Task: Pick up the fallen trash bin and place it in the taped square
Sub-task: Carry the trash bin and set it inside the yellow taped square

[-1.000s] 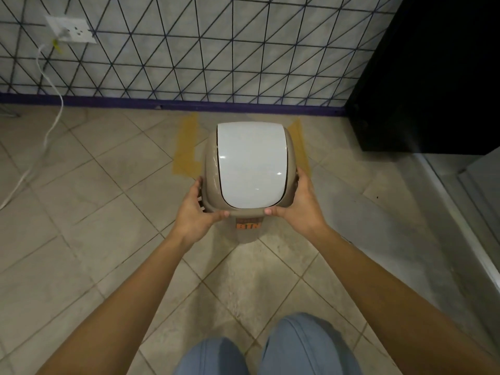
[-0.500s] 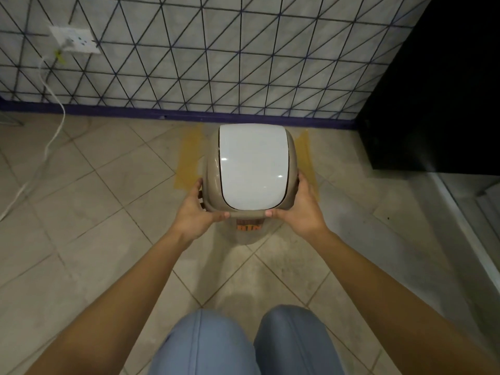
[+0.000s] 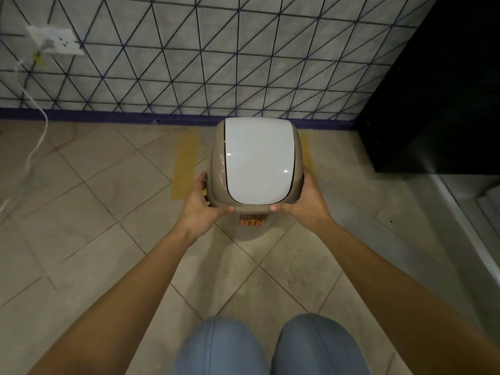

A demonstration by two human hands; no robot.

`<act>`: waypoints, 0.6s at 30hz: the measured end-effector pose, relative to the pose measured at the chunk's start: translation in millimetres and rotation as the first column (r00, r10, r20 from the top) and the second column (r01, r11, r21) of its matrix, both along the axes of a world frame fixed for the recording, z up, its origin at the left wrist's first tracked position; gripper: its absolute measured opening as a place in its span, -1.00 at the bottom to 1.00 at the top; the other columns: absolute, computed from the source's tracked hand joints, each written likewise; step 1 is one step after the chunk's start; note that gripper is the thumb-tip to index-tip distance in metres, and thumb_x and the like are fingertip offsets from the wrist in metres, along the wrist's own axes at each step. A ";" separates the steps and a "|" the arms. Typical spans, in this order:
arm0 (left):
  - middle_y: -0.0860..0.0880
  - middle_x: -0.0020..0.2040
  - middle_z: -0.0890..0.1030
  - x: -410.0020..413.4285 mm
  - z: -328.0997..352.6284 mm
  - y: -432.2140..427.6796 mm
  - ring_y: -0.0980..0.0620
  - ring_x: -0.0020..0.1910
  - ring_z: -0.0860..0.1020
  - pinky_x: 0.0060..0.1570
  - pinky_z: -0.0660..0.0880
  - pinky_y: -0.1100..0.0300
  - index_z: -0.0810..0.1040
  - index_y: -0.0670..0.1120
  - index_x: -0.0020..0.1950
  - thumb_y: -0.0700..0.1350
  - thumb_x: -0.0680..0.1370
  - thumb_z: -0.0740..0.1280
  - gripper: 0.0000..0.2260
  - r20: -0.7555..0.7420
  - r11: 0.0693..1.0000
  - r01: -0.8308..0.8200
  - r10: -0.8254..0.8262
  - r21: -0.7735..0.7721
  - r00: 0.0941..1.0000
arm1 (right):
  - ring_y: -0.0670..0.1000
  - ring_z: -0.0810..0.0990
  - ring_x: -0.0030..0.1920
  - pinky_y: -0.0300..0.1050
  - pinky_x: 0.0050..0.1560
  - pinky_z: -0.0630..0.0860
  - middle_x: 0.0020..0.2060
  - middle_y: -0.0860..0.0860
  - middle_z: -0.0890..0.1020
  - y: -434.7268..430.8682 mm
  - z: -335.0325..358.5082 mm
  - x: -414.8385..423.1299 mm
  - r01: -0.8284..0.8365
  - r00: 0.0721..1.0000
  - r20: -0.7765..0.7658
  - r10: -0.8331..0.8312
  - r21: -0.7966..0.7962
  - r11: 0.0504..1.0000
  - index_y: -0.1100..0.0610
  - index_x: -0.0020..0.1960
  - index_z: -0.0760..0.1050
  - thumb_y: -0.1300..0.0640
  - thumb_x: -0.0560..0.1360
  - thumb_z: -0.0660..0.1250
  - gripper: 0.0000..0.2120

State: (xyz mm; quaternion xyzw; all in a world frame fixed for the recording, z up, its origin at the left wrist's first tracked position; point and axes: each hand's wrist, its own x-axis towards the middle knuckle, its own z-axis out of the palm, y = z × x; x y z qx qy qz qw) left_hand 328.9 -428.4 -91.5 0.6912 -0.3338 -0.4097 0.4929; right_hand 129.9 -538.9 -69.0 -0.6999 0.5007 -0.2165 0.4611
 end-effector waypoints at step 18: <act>0.08 0.25 0.42 17.0 -4.8 -51.1 0.04 0.15 0.47 -0.12 0.47 0.37 0.15 0.00 0.50 -0.25 0.34 0.51 -0.16 0.017 0.996 -0.018 0.020 -0.090 1.000 | 0.00 0.23 0.43 0.07 0.44 0.23 0.43 0.00 0.25 -57.1 -5.7 6.1 -0.118 0.993 0.018 0.118 -0.003 0.993 -0.03 0.51 -0.03 0.28 0.24 0.54 0.05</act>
